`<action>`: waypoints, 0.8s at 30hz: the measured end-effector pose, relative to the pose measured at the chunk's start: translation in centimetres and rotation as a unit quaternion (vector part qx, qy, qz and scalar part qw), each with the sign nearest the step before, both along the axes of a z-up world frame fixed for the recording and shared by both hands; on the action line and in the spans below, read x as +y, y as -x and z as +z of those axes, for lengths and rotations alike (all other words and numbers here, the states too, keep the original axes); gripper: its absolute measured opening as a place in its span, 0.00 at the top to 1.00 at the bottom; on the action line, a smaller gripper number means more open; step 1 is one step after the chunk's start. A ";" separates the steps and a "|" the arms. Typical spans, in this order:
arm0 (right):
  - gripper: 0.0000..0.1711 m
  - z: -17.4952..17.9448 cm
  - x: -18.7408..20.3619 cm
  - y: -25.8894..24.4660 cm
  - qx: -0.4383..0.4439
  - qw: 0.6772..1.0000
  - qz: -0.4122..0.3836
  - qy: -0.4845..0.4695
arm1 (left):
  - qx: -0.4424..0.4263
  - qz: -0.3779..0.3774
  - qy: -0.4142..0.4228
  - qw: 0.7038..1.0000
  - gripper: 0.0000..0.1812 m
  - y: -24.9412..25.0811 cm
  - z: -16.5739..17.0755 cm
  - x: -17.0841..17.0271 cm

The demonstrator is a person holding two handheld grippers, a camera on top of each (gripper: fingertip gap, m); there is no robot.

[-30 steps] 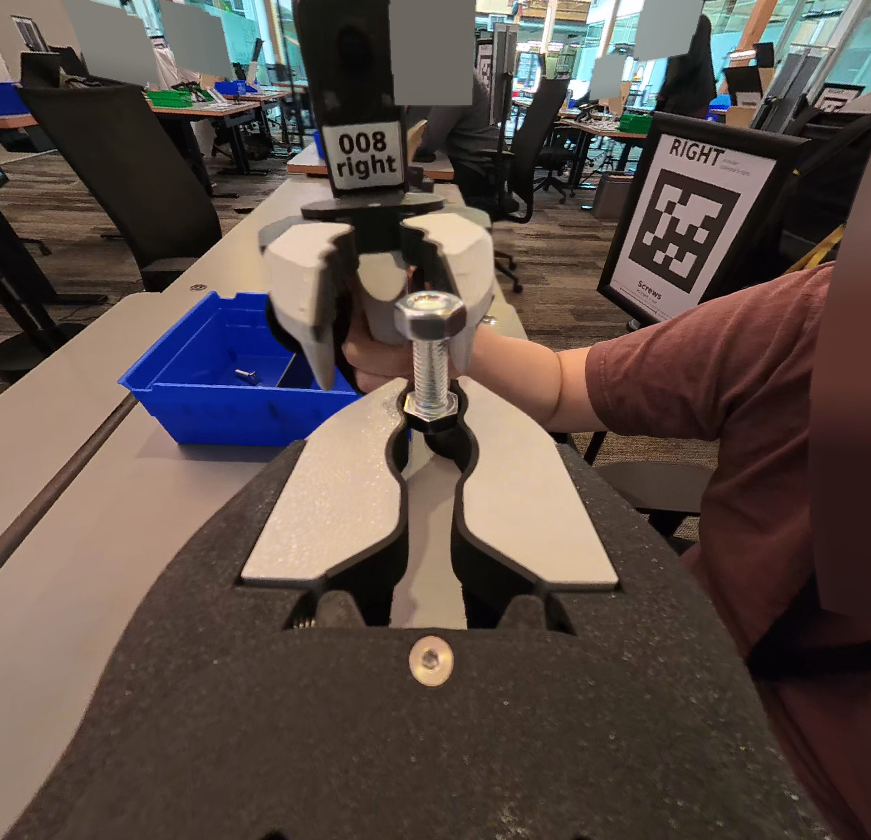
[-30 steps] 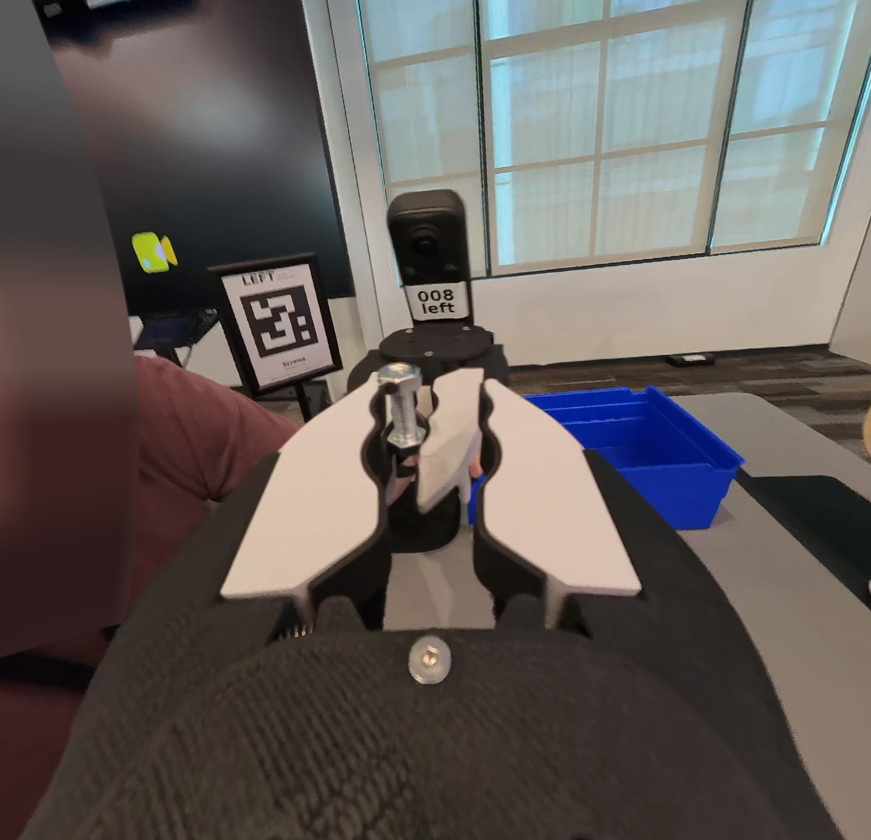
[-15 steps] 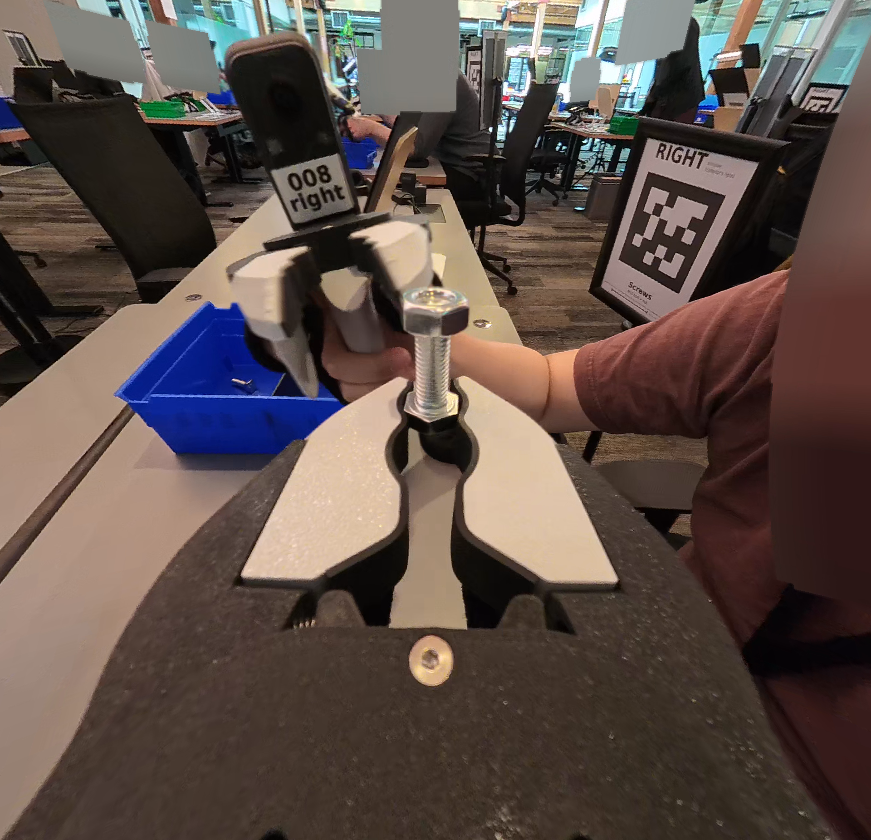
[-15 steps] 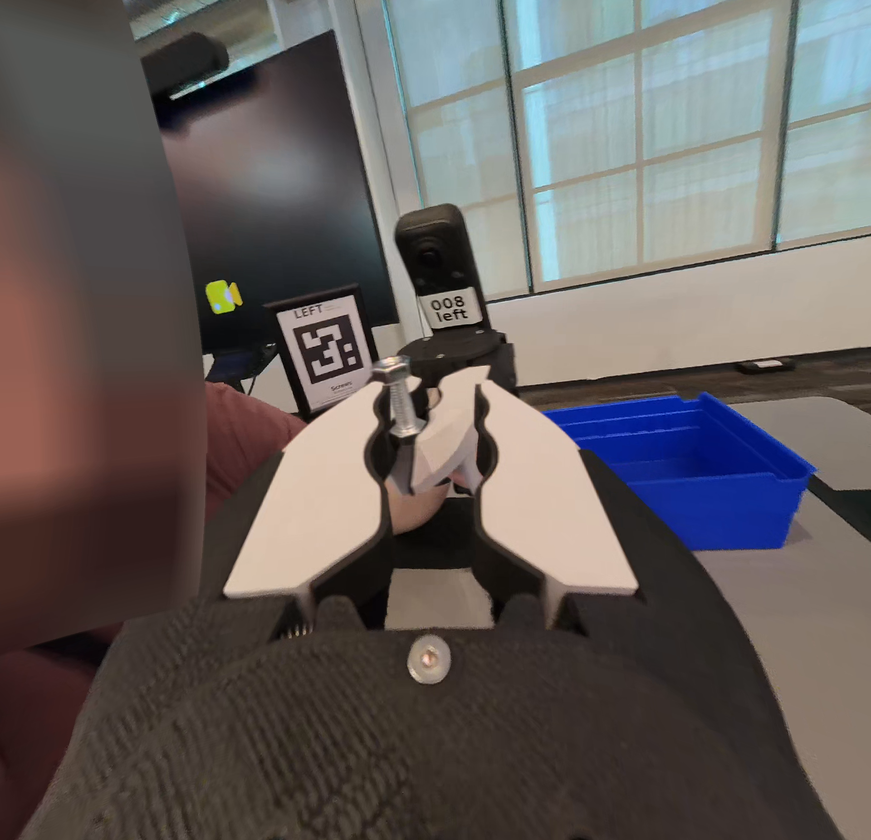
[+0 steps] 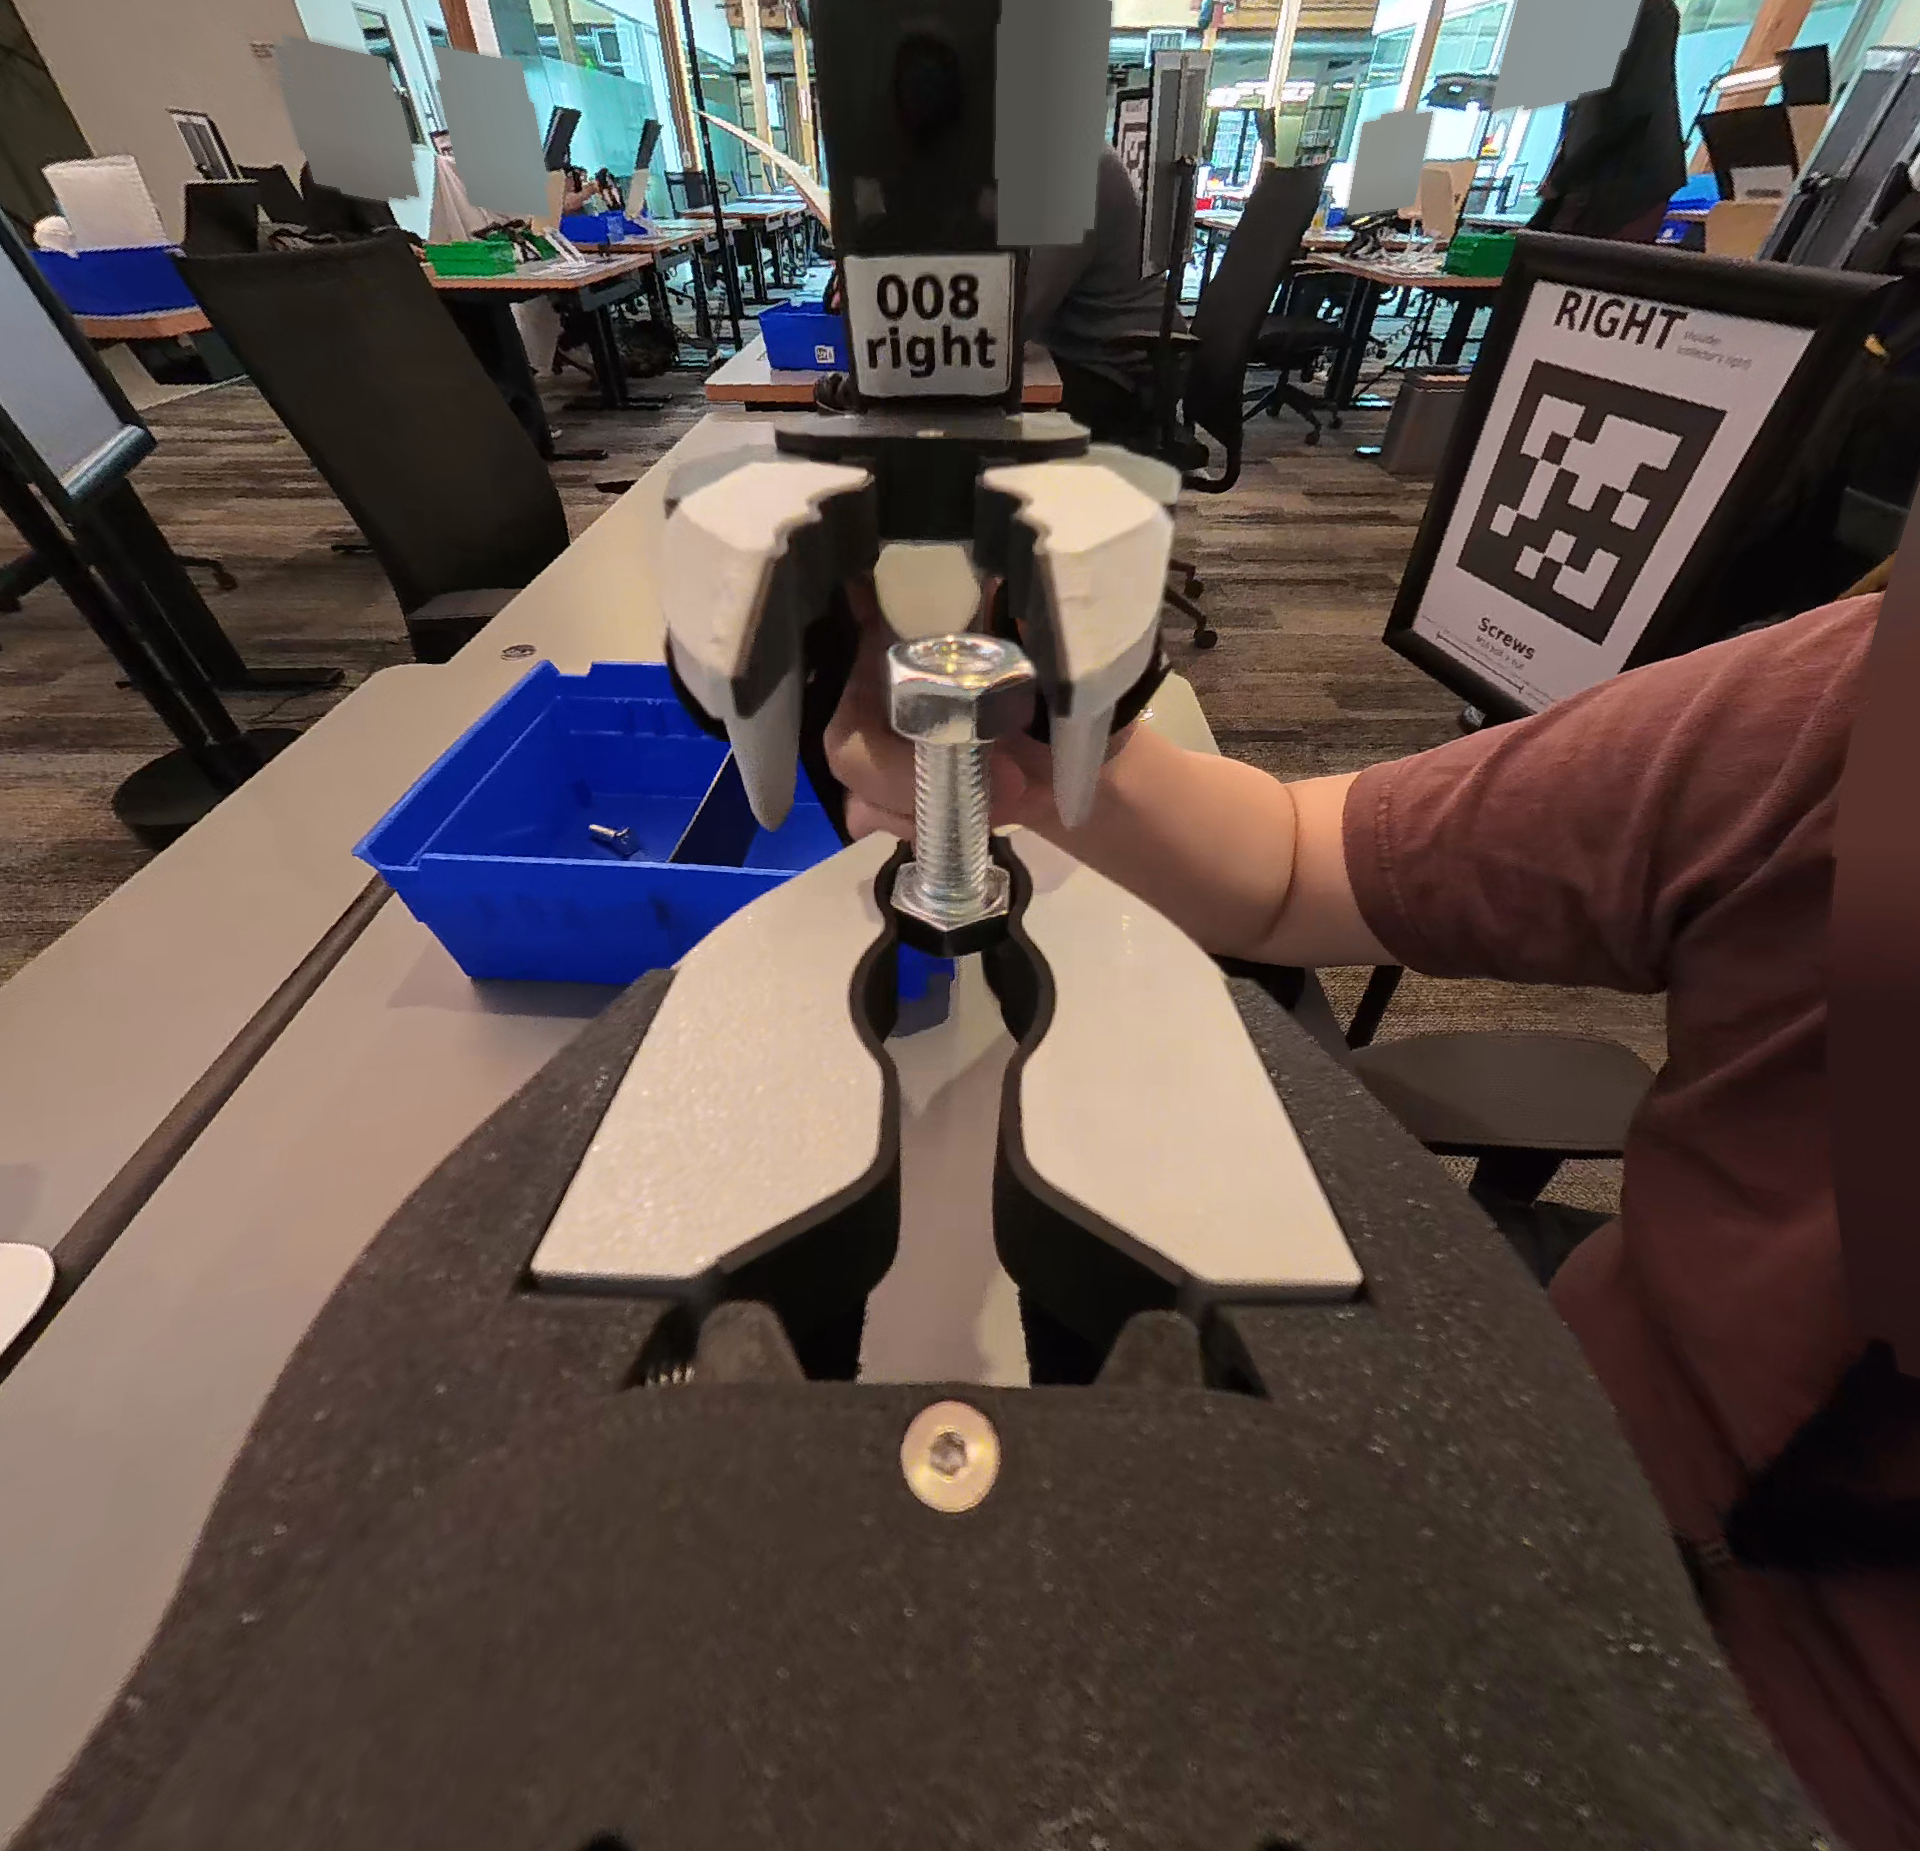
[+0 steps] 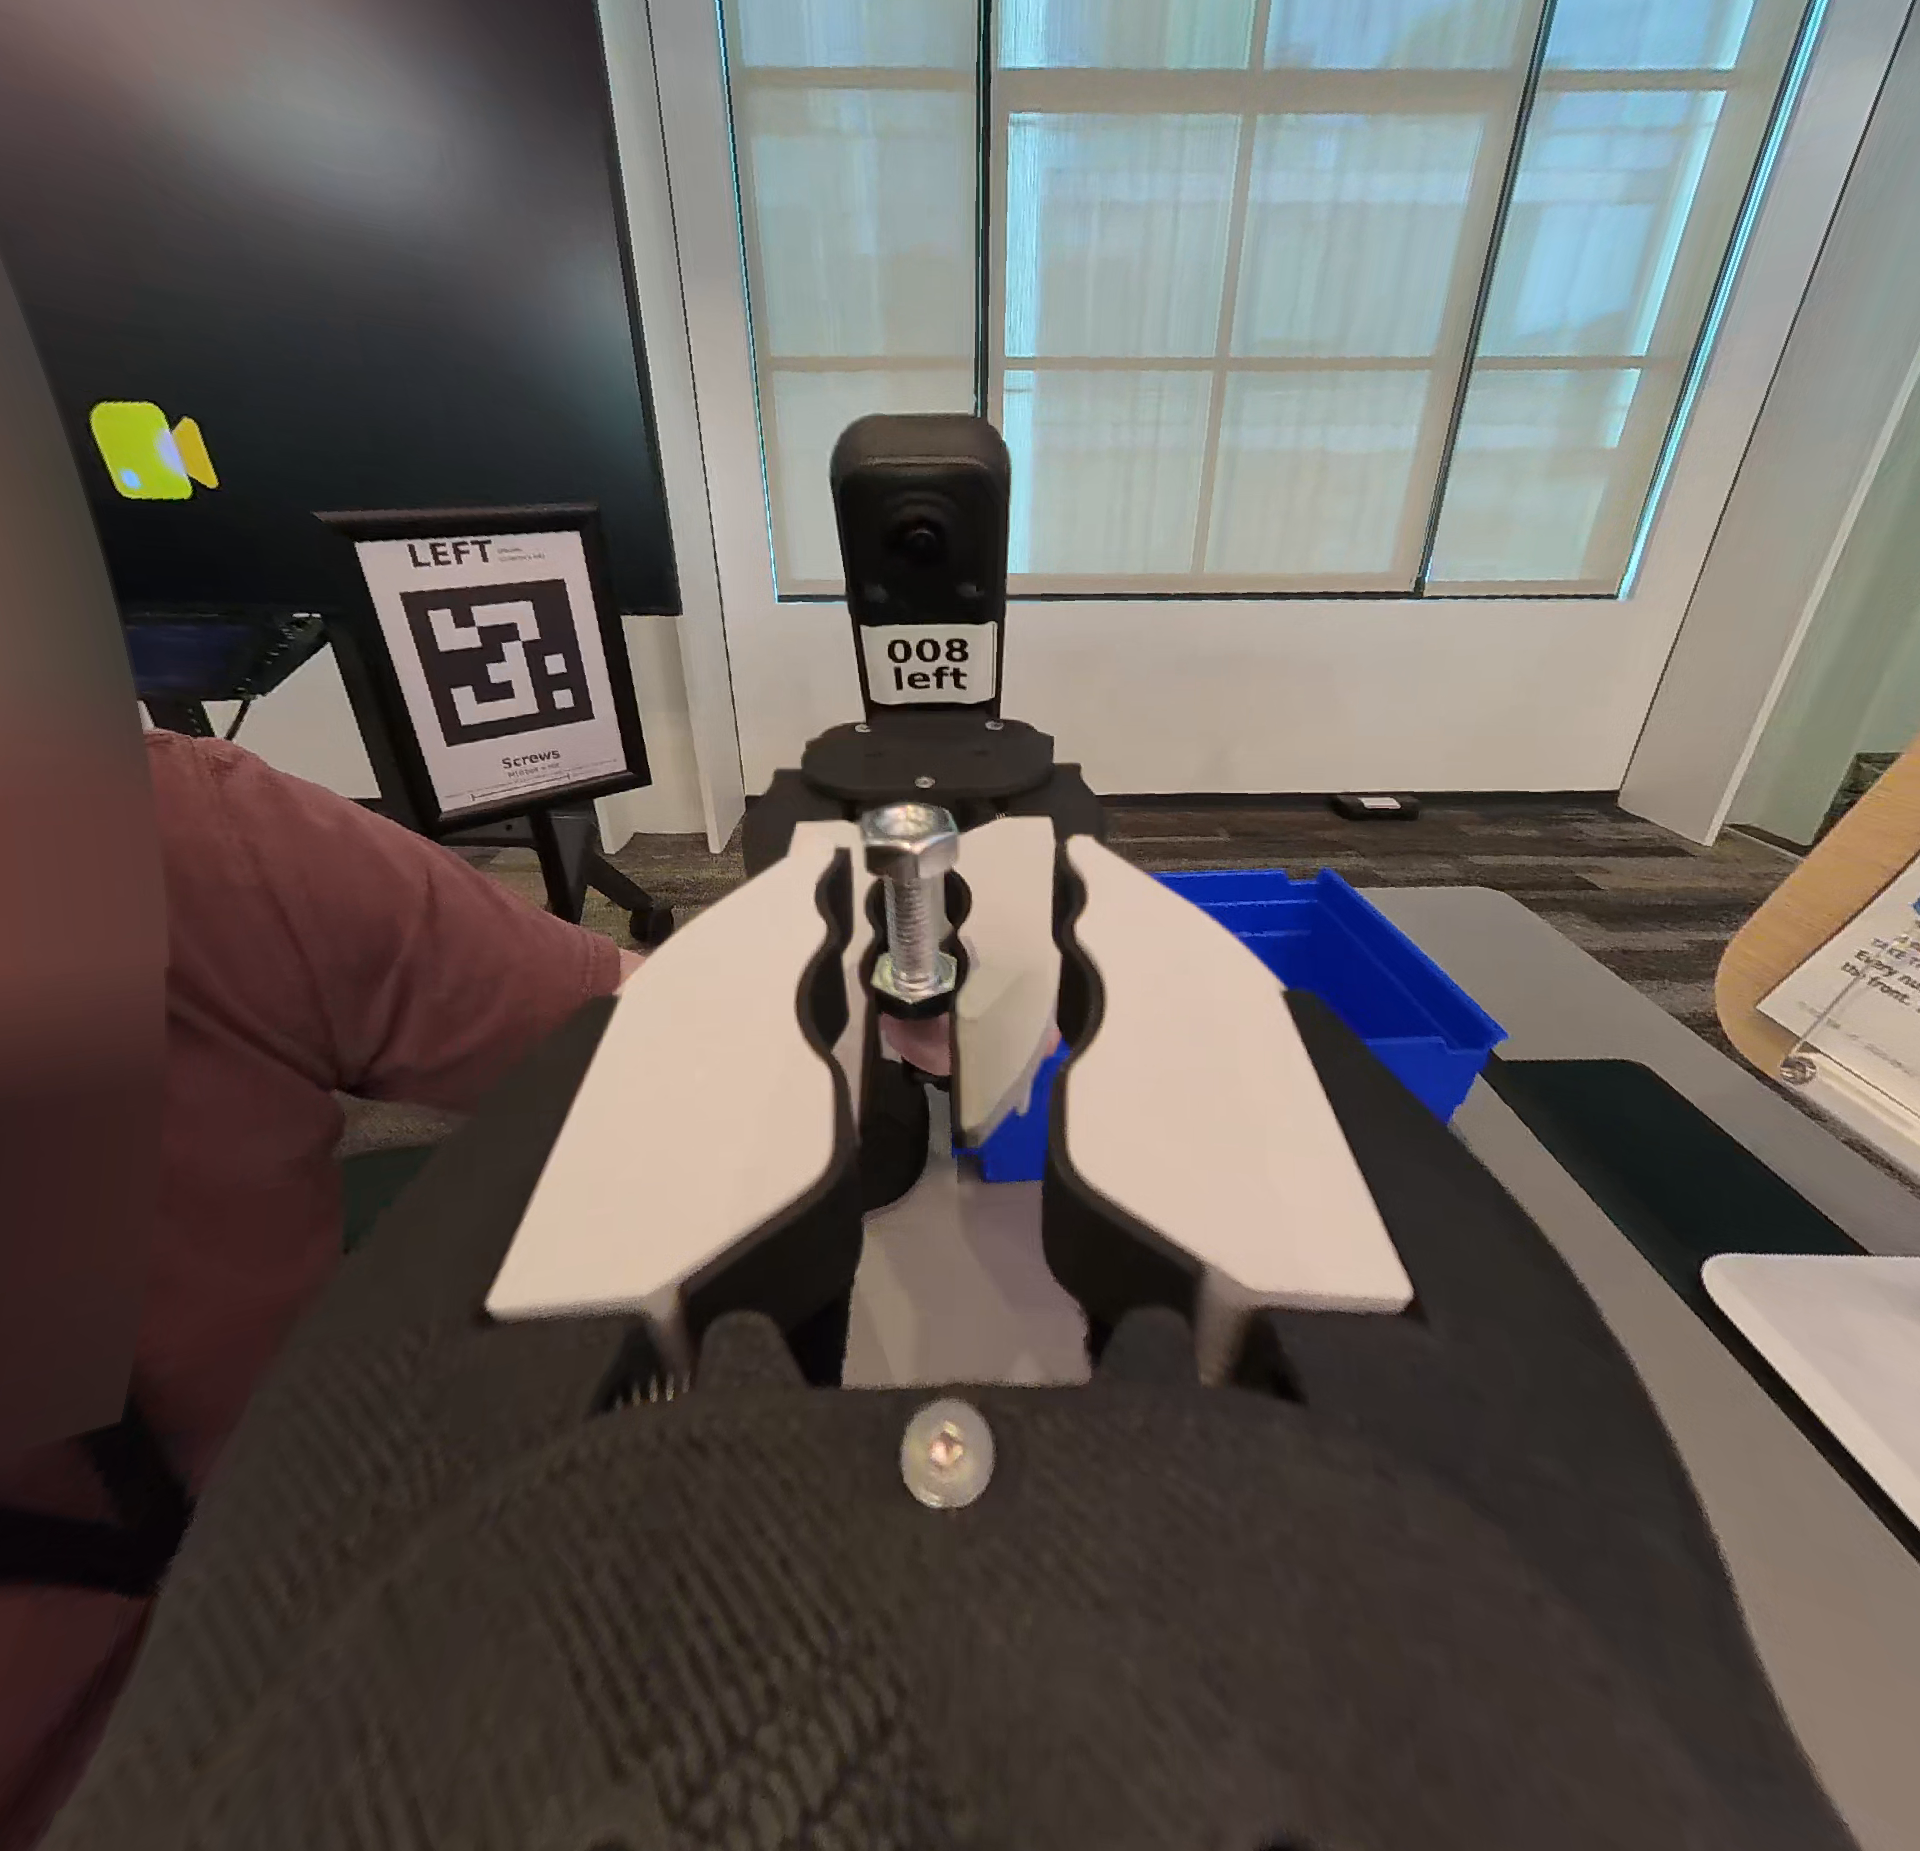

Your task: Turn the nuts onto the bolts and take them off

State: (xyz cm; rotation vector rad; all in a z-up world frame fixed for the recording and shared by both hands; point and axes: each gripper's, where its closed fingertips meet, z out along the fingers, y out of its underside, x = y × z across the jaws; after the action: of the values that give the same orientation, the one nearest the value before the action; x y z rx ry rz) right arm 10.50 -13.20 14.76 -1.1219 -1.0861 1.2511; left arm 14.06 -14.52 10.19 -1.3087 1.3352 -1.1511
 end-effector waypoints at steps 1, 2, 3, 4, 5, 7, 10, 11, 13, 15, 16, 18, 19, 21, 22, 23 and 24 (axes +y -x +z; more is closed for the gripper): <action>0.78 -0.1 0.2 -0.1 0.001 1.000 0.001 0.002 | -0.001 -0.004 0.003 1.000 0.92 0.1 0.1 -0.1; 0.79 -0.1 0.4 -0.3 0.005 1.000 0.004 0.007 | -0.003 -0.007 0.005 1.000 0.92 0.1 0.1 -0.1; 0.80 0.0 0.6 -0.5 0.011 1.000 0.007 0.015 | -0.003 -0.006 0.006 1.000 0.92 0.2 0.1 0.0; 0.80 0.2 0.7 -0.7 0.018 1.000 0.012 0.022 | -0.002 -0.004 0.007 1.000 0.92 0.2 0.1 0.1; 0.80 0.3 0.7 -0.9 0.024 0.999 0.017 0.027 | -0.002 -0.002 0.008 1.000 0.92 0.2 0.1 0.2; 0.79 0.5 0.3 -0.8 0.026 0.999 0.025 0.026 | -0.004 -0.004 0.012 1.000 0.92 0.2 0.1 0.1; 0.80 0.3 0.0 -0.5 0.016 1.000 0.017 0.014 | -0.001 -0.004 0.010 1.000 0.92 0.0 0.0 0.0; 0.79 0.2 0.1 -0.4 0.012 1.000 0.016 0.014 | 0.000 -0.007 0.010 1.000 0.92 0.0 -0.1 -0.1; 0.79 0.2 0.2 -0.7 0.015 0.999 0.022 0.019 | 0.000 -0.005 0.009 1.000 0.92 -0.1 -0.1 -0.1; 0.80 0.2 0.3 -1.0 0.017 0.999 0.032 0.026 | -0.003 -0.009 0.010 1.000 0.92 -0.1 0.0 -0.2; 0.80 0.3 0.3 -1.1 0.018 0.999 0.033 0.028 | -0.002 -0.009 0.009 1.000 0.92 0.0 0.1 -0.3; 0.80 0.5 -0.1 -1.0 0.022 0.999 0.034 0.024 | -0.003 -0.005 0.004 1.000 0.92 0.0 0.2 -0.2; 0.80 0.6 -0.3 -0.9 0.021 0.999 0.032 0.019 | -0.002 -0.003 0.002 1.000 0.92 0.0 0.1 -0.1; 0.80 0.7 -0.7 -0.6 0.015 1.000 0.018 0.006 | -0.001 0.014 -0.005 1.000 0.92 0.0 0.1 0.4; 0.80 0.6 -0.7 -0.4 0.007 1.000 0.001 0.001 | -0.001 0.026 -0.008 1.000 0.92 0.0 0.0 0.7; 0.80 0.5 -0.3 -0.2 -0.001 1.000 -0.024 -0.004 | 0.000 0.036 -0.010 0.999 0.92 0.0 -0.1 1.1; 0.80 0.5 0.1 -0.2 -0.005 0.999 -0.048 -0.010 | 0.003 0.044 -0.012 0.999 0.92 0.0 -0.2 1.3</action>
State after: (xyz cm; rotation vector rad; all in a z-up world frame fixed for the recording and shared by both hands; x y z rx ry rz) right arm 10.68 -13.13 15.22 -1.1538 -1.0379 1.1577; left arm 14.05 -13.23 10.02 -1.3402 1.2787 -1.0688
